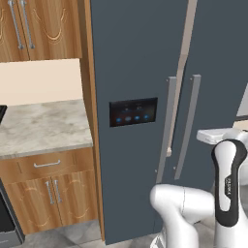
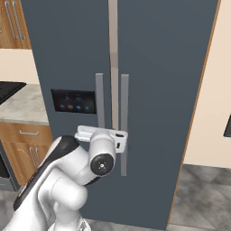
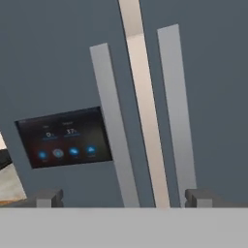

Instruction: Place one of the steaks on the plate and the other in the bowl. Then place the bowl in the fridge.

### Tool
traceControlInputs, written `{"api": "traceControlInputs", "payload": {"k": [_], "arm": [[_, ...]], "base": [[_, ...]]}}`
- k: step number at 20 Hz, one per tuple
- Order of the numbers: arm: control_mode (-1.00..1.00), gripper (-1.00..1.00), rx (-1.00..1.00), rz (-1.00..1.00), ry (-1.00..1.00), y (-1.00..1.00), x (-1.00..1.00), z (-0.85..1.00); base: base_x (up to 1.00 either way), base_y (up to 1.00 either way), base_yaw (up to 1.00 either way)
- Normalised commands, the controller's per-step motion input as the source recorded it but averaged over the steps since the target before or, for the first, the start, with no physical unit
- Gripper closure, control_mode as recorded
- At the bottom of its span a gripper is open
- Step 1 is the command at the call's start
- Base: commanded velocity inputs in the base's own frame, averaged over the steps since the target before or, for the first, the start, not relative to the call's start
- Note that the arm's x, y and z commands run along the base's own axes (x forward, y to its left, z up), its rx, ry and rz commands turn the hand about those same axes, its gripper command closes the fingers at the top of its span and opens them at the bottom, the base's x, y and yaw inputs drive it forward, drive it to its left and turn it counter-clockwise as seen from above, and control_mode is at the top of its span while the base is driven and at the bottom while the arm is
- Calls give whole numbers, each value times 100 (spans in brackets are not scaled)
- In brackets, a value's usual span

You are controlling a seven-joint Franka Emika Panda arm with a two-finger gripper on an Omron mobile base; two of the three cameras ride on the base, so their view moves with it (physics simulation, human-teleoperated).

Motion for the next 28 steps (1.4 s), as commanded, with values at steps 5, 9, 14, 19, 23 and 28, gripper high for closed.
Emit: {"api": "traceControlInputs", "payload": {"k": [5, 9, 14, 19, 23, 28], "arm": [[-100, -100, 0, -3, -16, 0, 42, -38], [-100, -100, 0, -5, -9, 0, 43, -8], [-100, -100, 1, -11, -1, -24, 37, 0], [-100, -100, 1, -10, 0, -31, 27, -4], [-100, -100, 0, -1, 0, -2, 36, -16], [-100, -100, 0, 0, 0, -18, 33, -7]], "base": [[0, 0, 0], [0, 0, 0], [0, 0, 0], [0, 0, 0], [0, 0, 0], [0, 0, 0]]}}
